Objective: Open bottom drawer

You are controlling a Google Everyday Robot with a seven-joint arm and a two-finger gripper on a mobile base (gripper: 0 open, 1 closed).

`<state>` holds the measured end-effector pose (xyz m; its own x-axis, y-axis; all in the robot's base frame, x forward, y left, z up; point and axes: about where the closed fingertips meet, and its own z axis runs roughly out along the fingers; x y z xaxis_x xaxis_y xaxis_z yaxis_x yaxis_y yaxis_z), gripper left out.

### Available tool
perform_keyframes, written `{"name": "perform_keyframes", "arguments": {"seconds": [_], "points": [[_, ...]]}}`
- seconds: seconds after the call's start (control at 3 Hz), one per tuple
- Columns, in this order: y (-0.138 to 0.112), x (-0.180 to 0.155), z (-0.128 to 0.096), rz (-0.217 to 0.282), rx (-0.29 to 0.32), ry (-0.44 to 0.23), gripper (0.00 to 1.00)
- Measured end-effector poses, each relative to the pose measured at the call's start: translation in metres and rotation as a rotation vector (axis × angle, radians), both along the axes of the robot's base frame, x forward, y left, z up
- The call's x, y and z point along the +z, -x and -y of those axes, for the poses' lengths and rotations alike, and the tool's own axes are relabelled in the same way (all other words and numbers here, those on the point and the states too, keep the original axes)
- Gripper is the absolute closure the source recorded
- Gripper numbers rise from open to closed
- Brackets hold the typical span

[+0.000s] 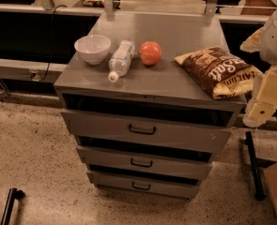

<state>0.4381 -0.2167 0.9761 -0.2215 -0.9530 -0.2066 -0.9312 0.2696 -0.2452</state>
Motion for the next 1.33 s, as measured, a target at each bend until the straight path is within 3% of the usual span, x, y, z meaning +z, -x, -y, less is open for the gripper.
{"name": "perform_keyframes", "arguments": {"seconds": [0.33,0.67,1.0,1.33], "points": [[-0.001,0.000,0.000,0.002,0.000,-0.002,0.00],[-0.010,-0.039,0.009,-0.020,-0.020,-0.056,0.00],[-0.013,-0.103,0.007,-0.051,-0.026,-0.144,0.00],[-0.011,-0.150,-0.005,-0.049,0.014,-0.179,0.00]]}}
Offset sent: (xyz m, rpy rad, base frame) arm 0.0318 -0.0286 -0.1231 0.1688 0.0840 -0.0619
